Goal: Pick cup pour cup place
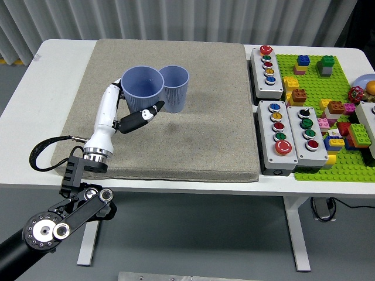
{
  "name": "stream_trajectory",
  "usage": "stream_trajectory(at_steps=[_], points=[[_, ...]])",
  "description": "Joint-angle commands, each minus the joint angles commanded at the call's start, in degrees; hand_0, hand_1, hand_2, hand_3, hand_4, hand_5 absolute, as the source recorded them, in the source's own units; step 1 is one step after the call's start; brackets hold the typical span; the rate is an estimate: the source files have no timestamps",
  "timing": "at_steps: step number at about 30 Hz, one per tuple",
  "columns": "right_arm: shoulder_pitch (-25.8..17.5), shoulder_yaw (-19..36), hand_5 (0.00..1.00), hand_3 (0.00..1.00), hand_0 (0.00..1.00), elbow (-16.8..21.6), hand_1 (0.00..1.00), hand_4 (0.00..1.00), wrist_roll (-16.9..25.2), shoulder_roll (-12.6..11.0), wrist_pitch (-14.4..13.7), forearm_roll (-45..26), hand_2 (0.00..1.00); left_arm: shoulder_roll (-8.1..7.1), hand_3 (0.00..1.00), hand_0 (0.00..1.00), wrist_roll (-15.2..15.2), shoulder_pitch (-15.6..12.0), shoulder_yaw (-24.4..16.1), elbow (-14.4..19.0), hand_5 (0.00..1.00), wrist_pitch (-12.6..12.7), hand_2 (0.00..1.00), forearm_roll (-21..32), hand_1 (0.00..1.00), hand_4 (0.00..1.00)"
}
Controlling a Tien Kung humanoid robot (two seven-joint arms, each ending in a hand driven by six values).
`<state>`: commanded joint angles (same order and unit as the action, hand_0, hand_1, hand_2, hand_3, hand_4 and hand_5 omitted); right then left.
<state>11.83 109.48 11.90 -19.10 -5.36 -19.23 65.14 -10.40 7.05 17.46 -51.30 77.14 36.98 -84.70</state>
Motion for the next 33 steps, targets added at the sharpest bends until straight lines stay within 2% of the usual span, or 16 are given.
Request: stream_trajectory(at_steps=[4,11,17,23,28,33], points=[[-0.1,0.0,0.169,0.581,0.675,0.0,0.614,0.002,0.1,0.0,0.0,-0.3,0.566,0.05,0.503,0.441,1.3,-1.2,1.1,0.2,0.28,0.0,0.485,1.4,0.427,0.753],[-0.1,-0.1,0.17,0.581,0.675,0.0,0.615,0.002,0.0,0.2,-0.2,-0.3,0.565,1.59,0.513,0.455,5.8,-1.6,3.9,-2.9,0.288,0.0,0.511,6.1,0.449,0.747],[0.2,-0.7,0.171,0.58,0.674,0.0,0.615,0.002,0.2,0.2,-0.6,-0.9,0.565,3.56,0.516,0.466,12.1,0.4,6.7,-9.3,0.292,0.0,0.521,12.9,0.459,0.744],[0.0,-0.8,0.176,0.579,0.674,0.1,0.615,0.002,0.0,0.4,-0.7,-0.6,0.565,4.76,0.514,0.479,12.0,2.5,8.8,-13.6,0.298,0.0,0.532,12.9,0.465,0.744],[-0.3,-0.7,0.178,0.579,0.674,0.1,0.615,0.002,-0.2,0.4,-0.8,-0.3,0.565,6.29,0.515,0.482,15.4,4.2,10.1,-19.0,0.302,0.0,0.538,16.2,0.472,0.746],[-0.2,-0.7,0.178,0.579,0.674,0.1,0.615,0.002,-0.2,0.4,-0.8,-0.1,0.566,7.27,0.516,0.487,17.4,5.2,10.2,-22.4,0.307,0.0,0.541,18.5,0.475,0.75]])
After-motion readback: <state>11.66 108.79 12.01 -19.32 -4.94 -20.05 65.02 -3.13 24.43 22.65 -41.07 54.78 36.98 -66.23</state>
